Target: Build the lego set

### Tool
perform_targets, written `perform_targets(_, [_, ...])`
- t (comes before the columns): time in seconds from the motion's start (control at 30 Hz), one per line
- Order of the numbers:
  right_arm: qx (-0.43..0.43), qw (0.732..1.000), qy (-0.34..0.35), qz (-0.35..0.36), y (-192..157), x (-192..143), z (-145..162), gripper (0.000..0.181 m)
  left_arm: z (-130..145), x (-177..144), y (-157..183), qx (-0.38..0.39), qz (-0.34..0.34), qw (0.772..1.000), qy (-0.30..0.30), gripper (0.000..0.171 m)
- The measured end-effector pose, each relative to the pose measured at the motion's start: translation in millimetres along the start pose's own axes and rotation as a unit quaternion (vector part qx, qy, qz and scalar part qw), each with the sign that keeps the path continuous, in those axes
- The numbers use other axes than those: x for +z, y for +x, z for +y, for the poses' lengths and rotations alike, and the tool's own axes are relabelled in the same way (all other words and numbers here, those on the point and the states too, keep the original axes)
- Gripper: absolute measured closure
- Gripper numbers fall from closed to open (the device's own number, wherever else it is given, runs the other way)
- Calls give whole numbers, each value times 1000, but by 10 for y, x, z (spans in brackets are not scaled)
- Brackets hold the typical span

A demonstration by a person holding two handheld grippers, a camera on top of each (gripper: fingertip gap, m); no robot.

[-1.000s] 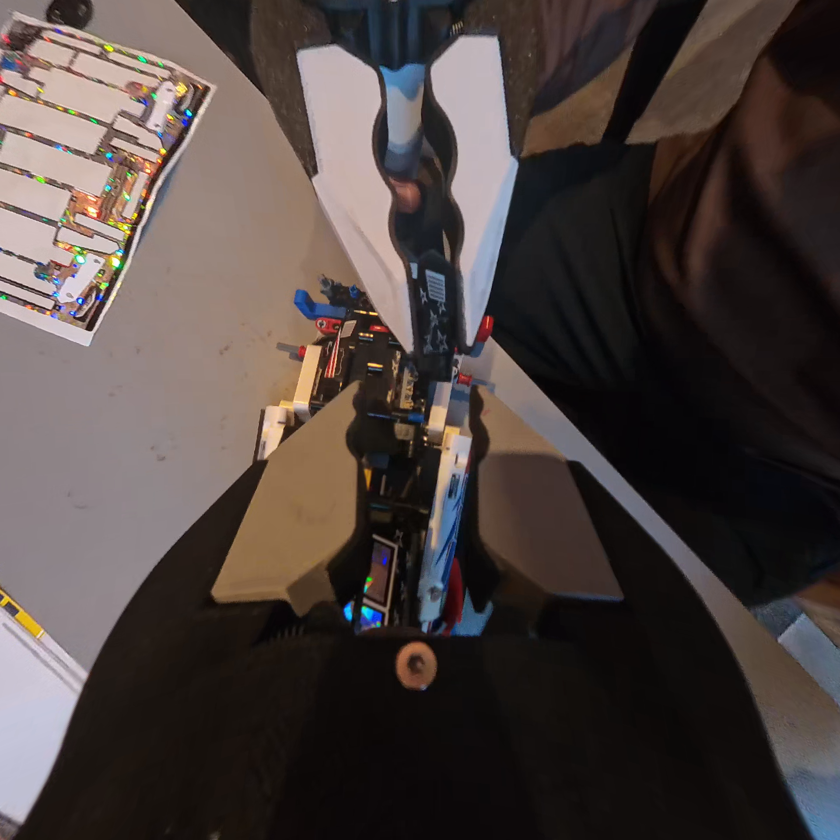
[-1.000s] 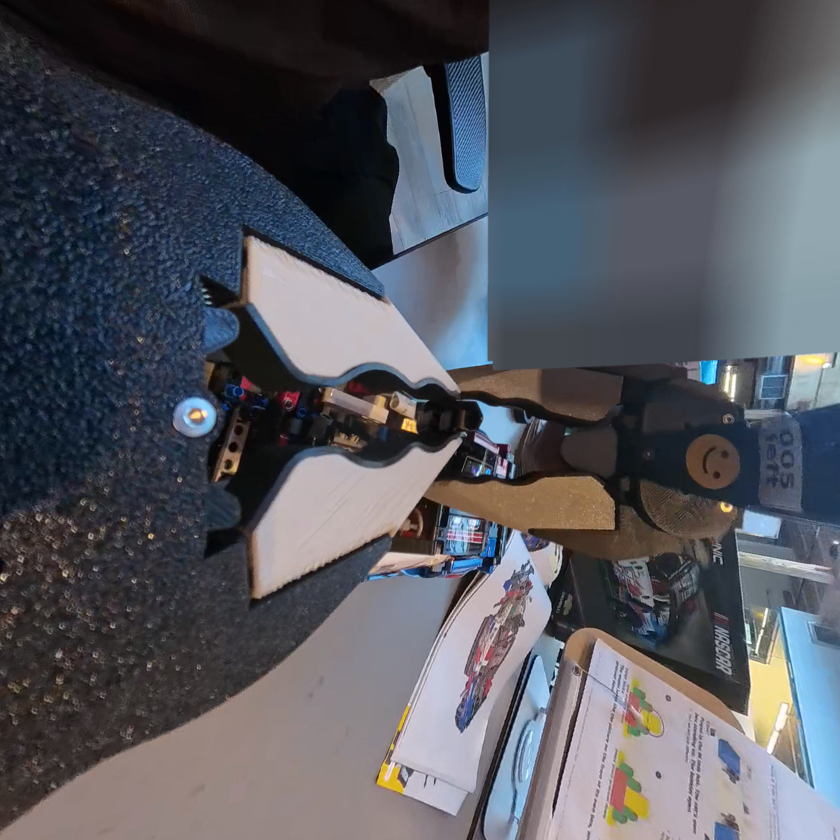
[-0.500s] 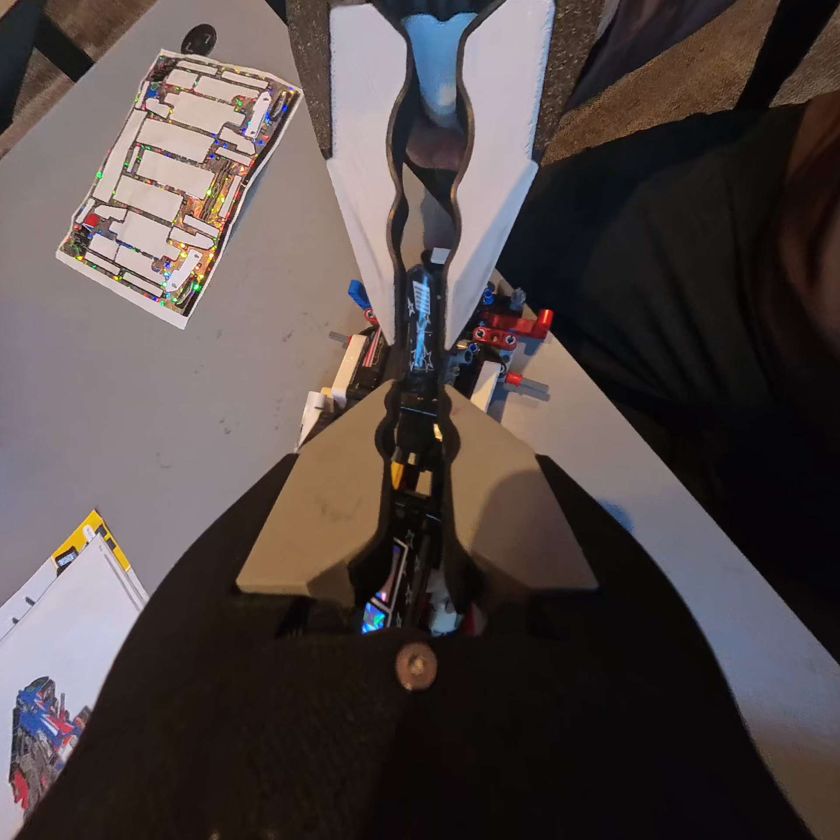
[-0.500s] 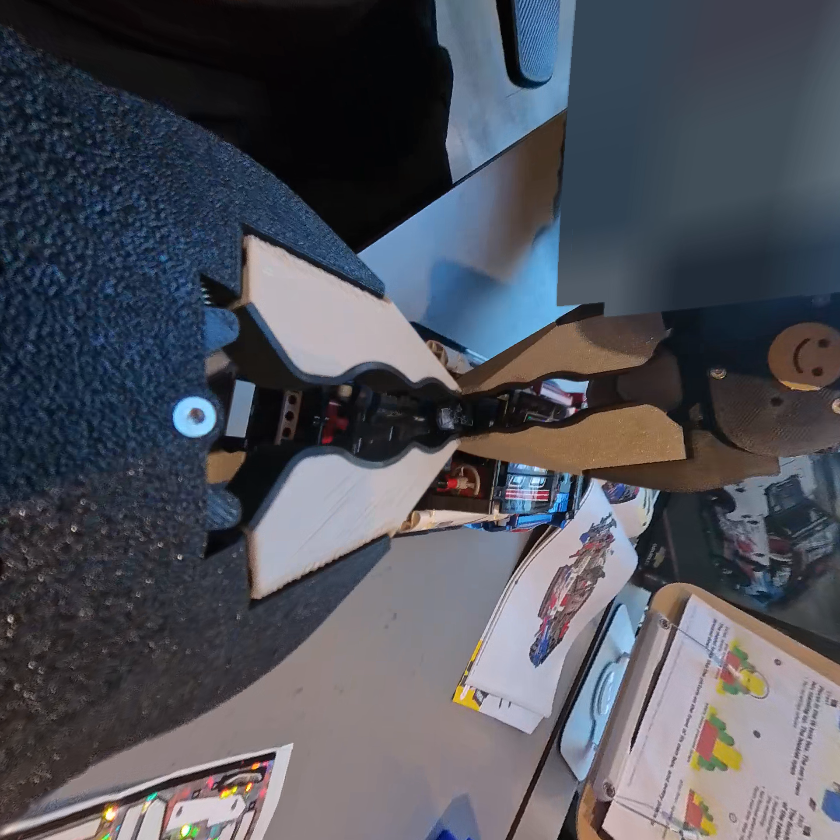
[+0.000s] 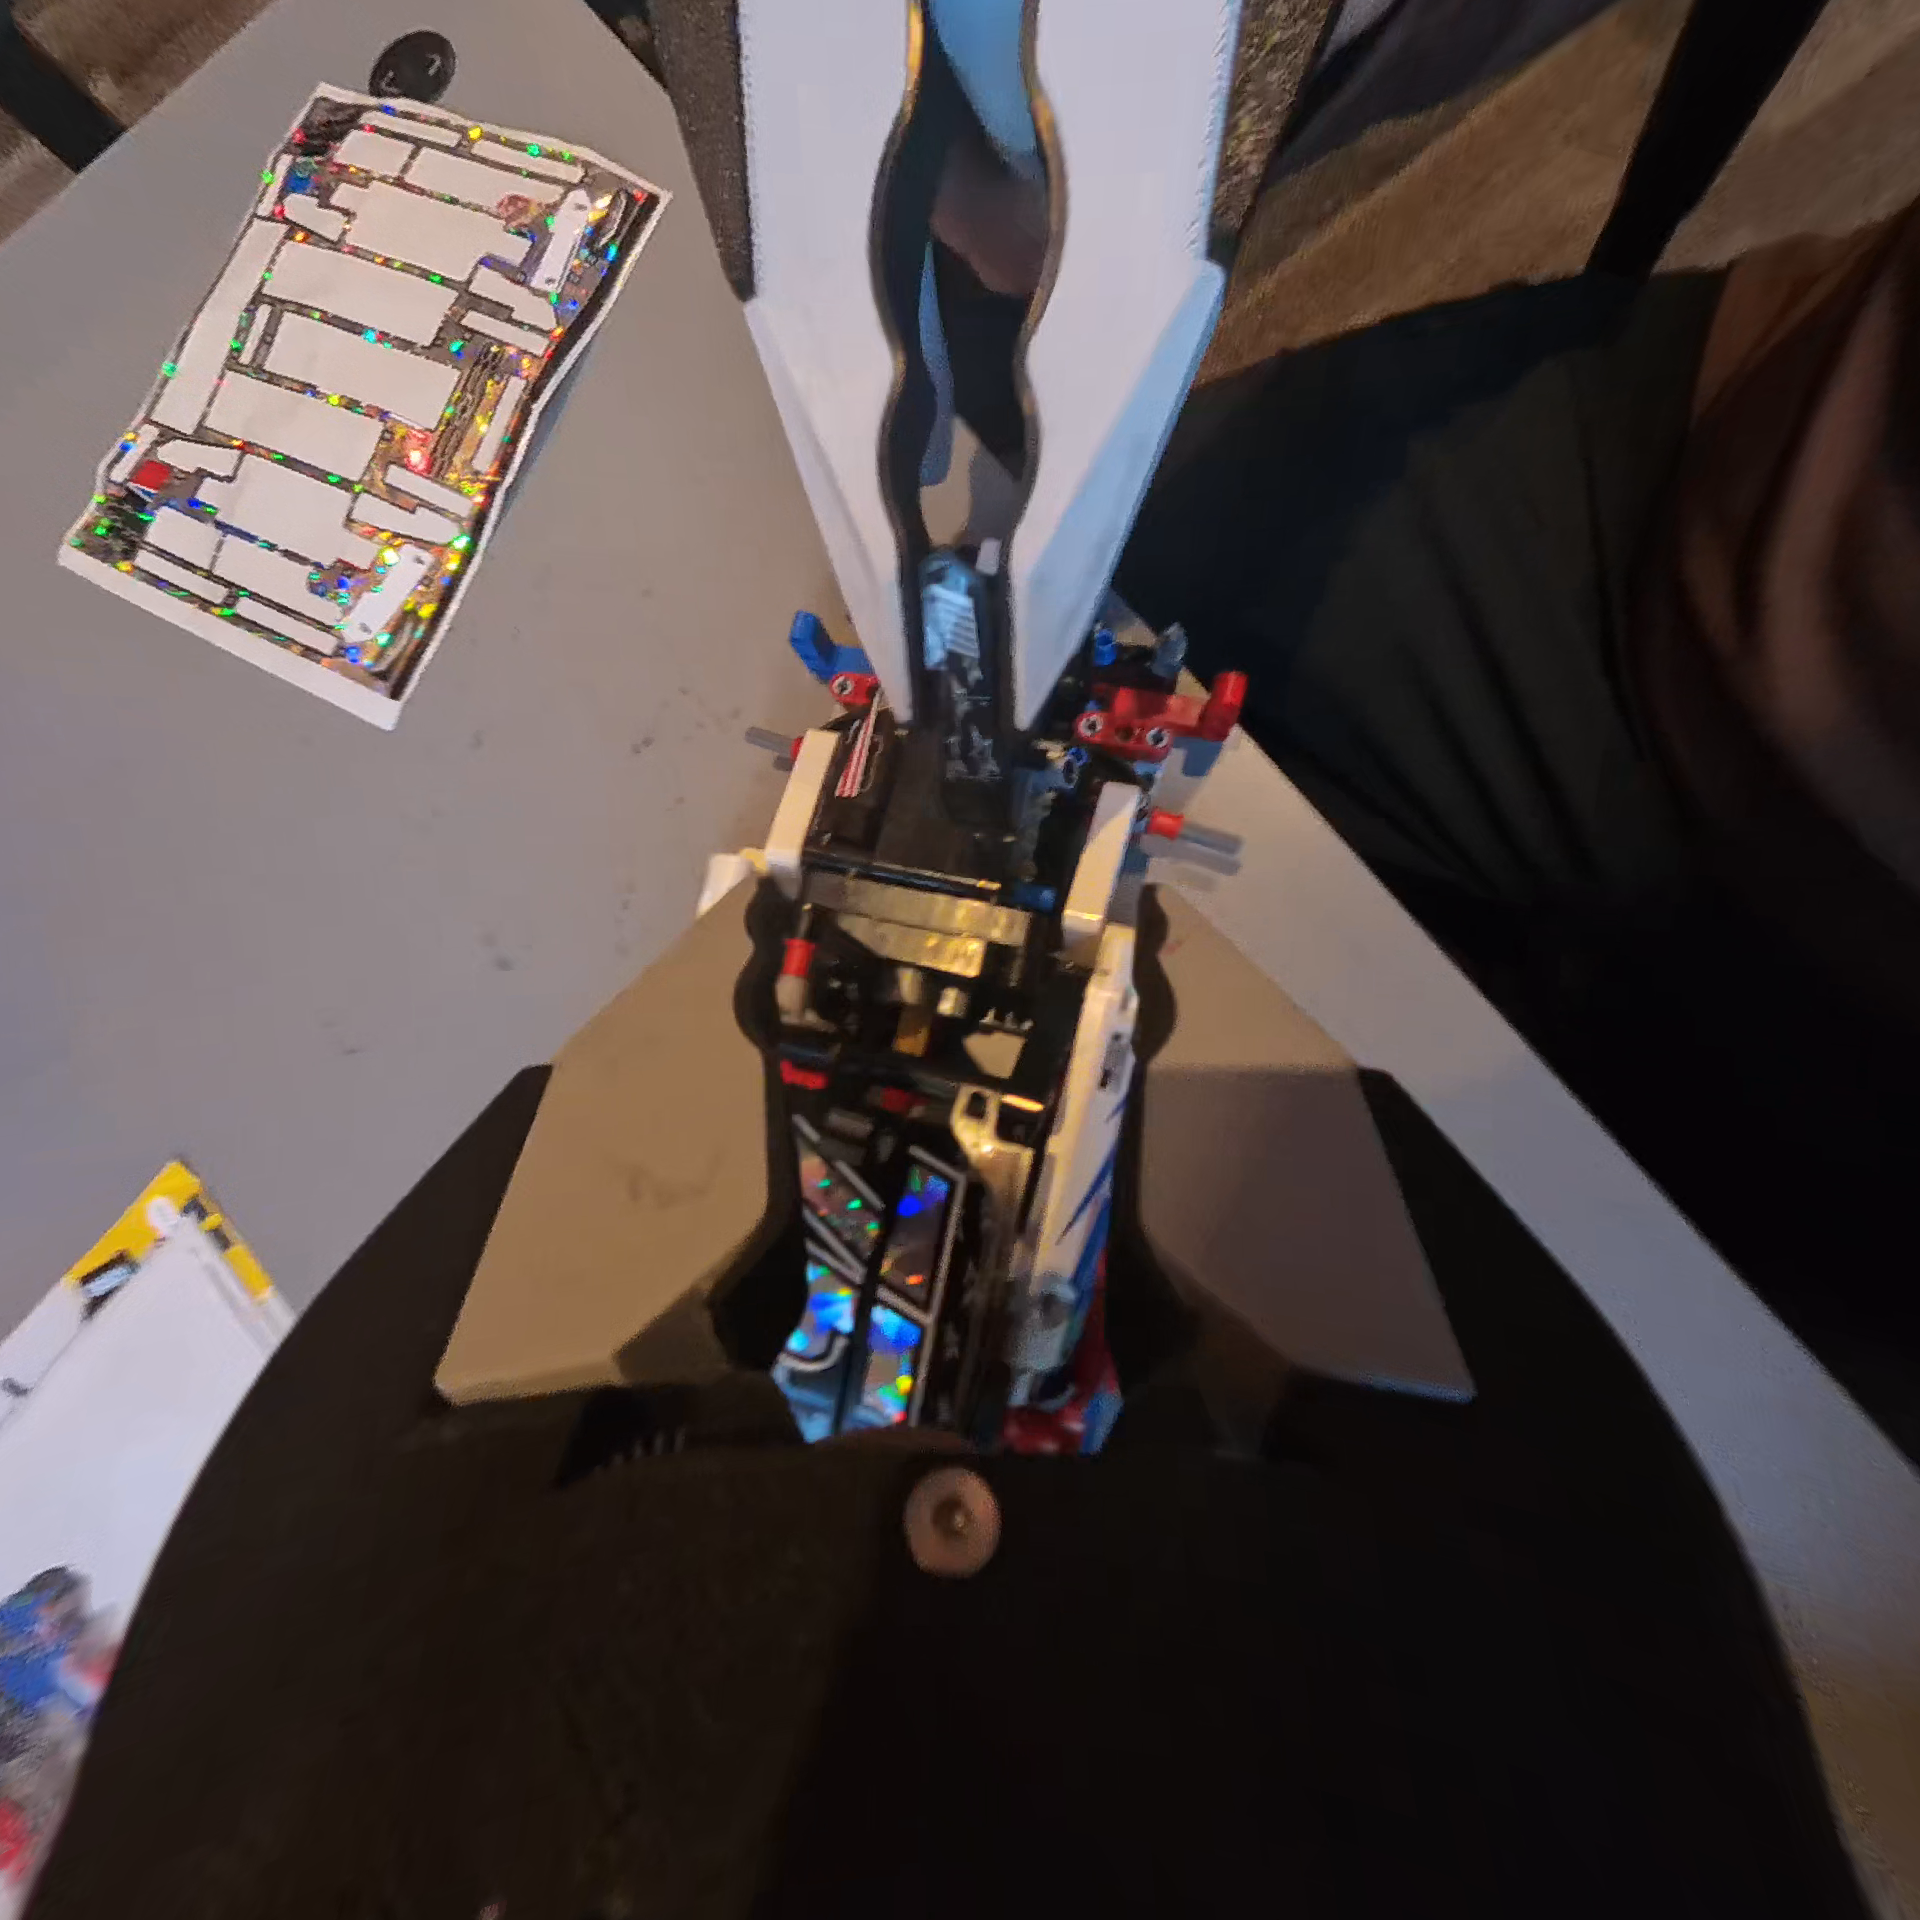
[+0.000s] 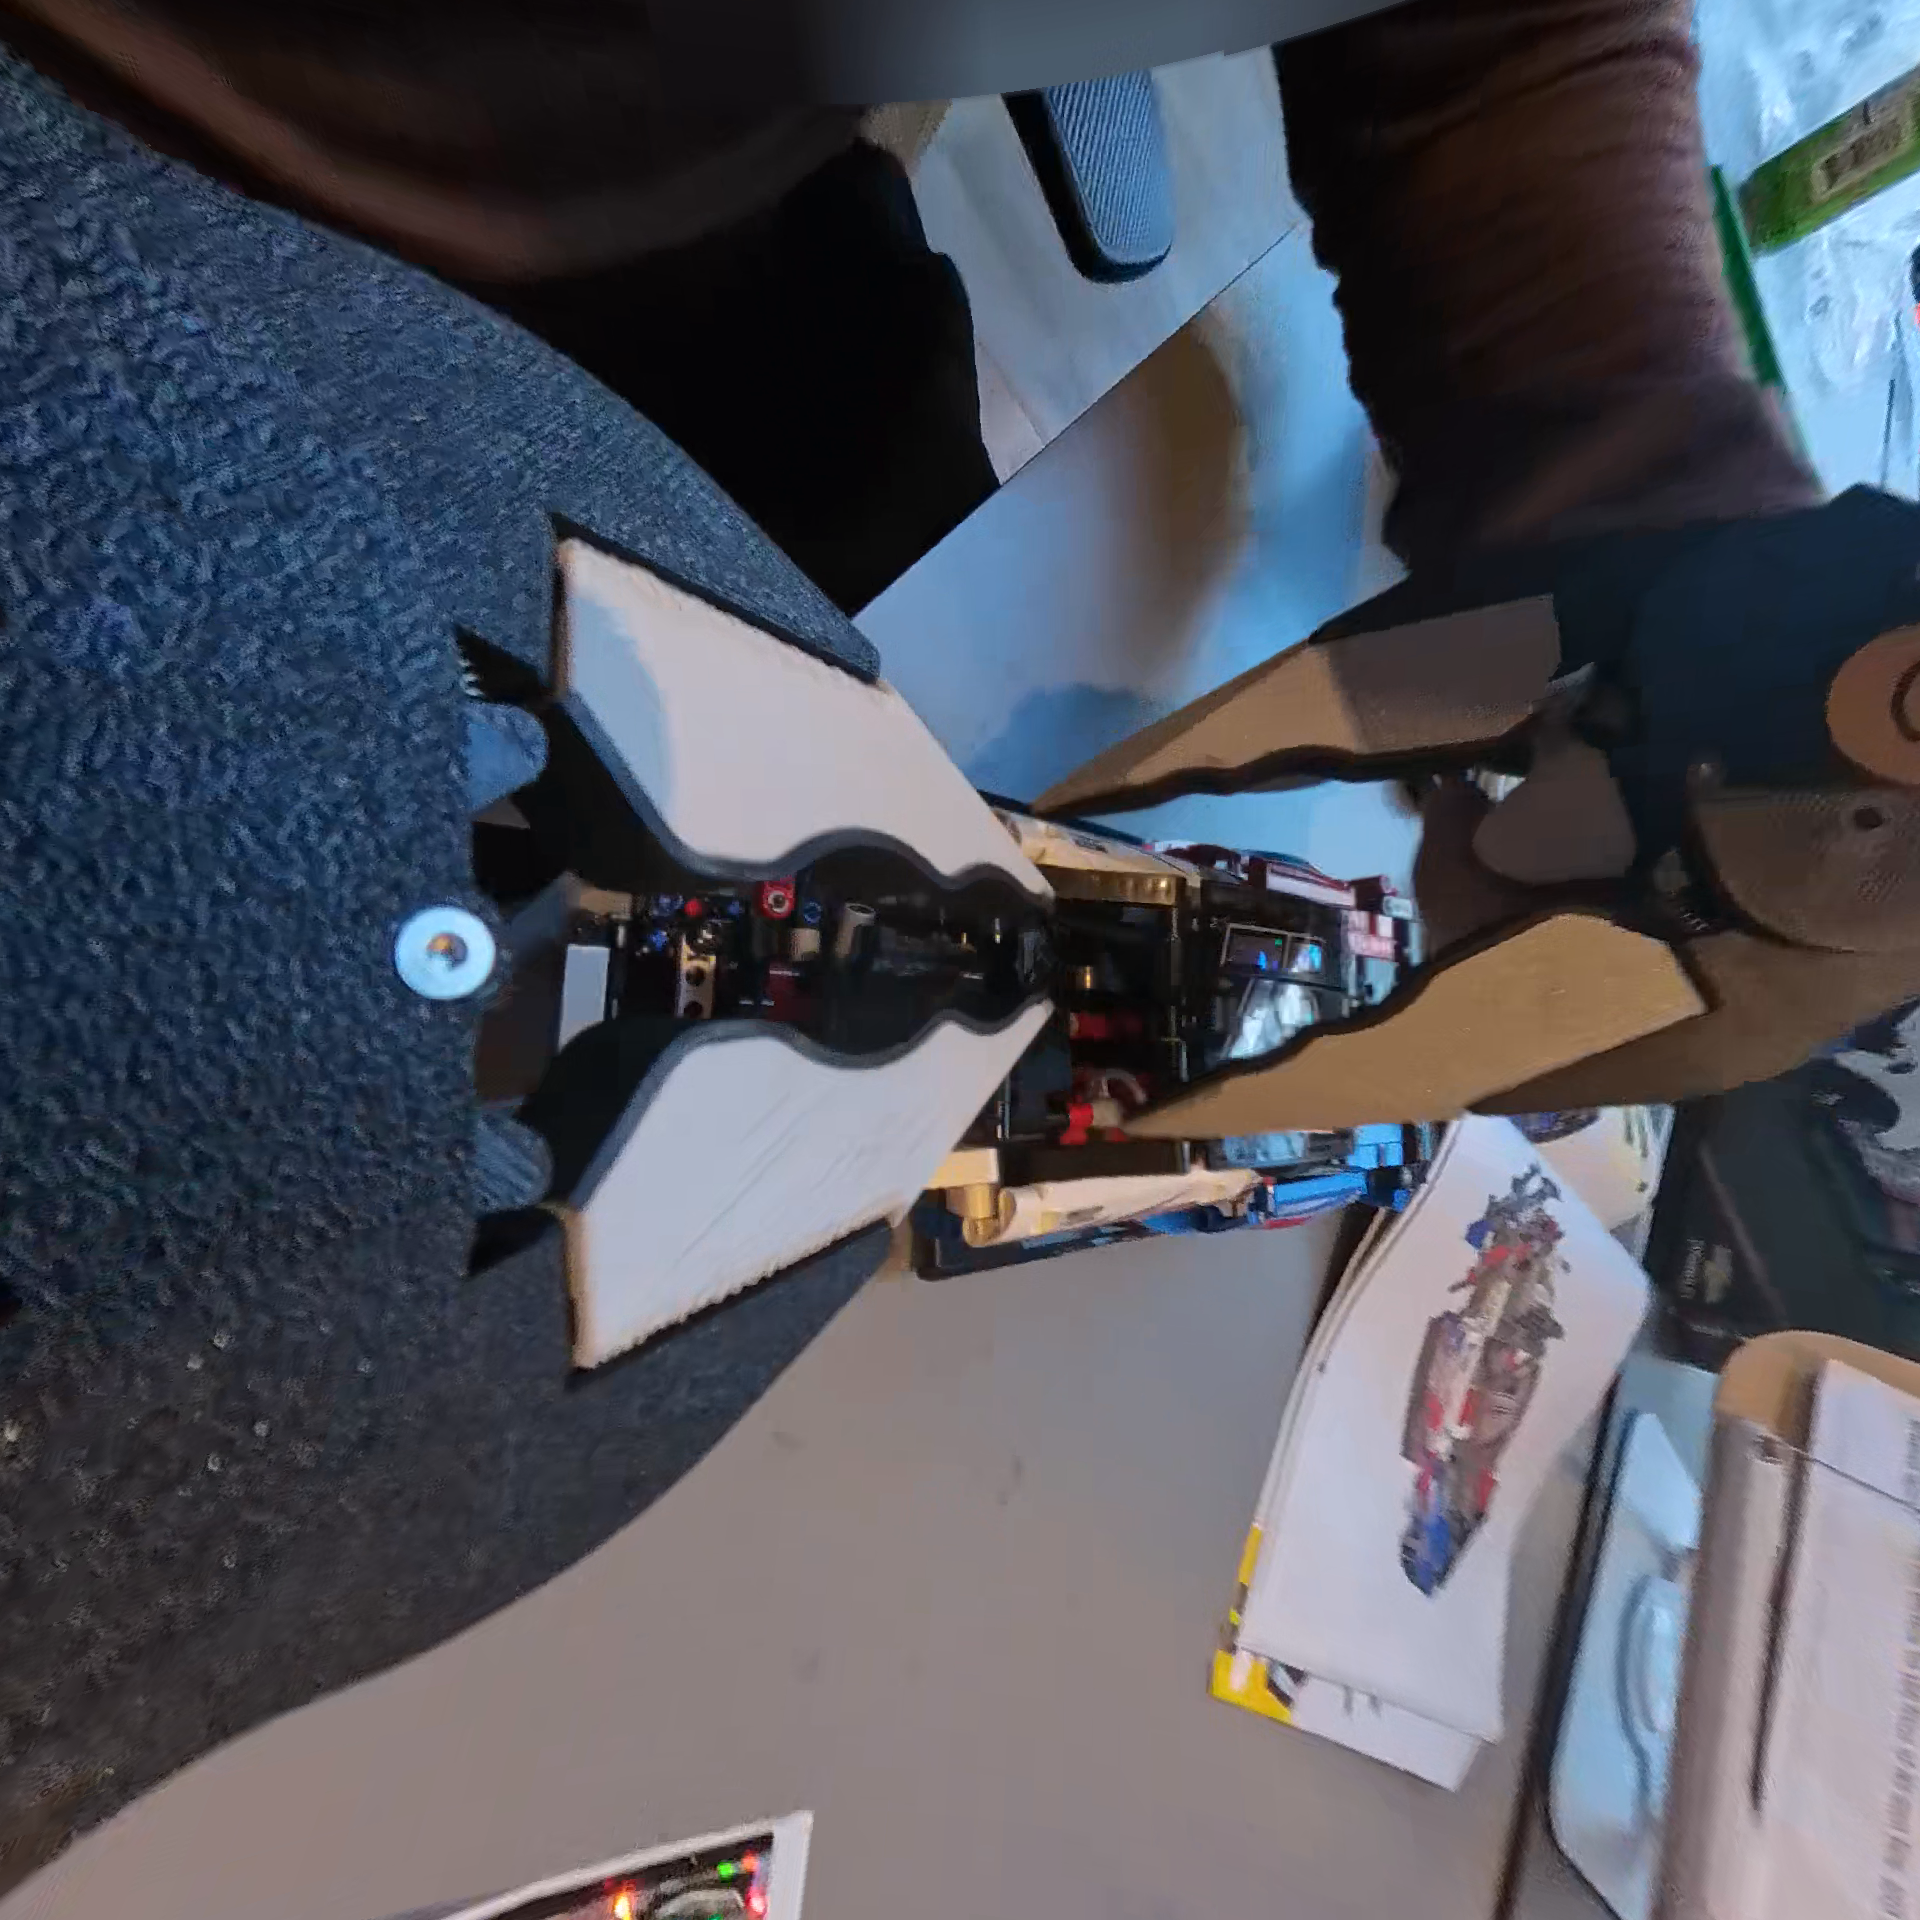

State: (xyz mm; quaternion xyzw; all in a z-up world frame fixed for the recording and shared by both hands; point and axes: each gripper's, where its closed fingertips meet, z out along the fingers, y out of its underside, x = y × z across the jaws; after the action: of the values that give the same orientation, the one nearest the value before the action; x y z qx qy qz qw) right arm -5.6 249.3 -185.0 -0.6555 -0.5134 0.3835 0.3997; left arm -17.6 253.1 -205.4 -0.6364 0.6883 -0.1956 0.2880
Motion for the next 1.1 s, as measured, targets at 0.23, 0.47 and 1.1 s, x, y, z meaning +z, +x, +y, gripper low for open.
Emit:
perform_targets(0.23, [-3, 999, -33, -4, -65, 97, 132, 168, 83, 84, -34, 30, 92, 992, -79, 80])
perform_targets(0.47, [-24, 999, -34, 1, -128, 115, 152, 168, 79, 203, -61, 56, 125, 985, -105, 97])
perform_targets(1.1, [-36, 999, 2, 14, -134, 135, 182, 168, 116, 275, -13, 62, 80, 990, -100, 100])
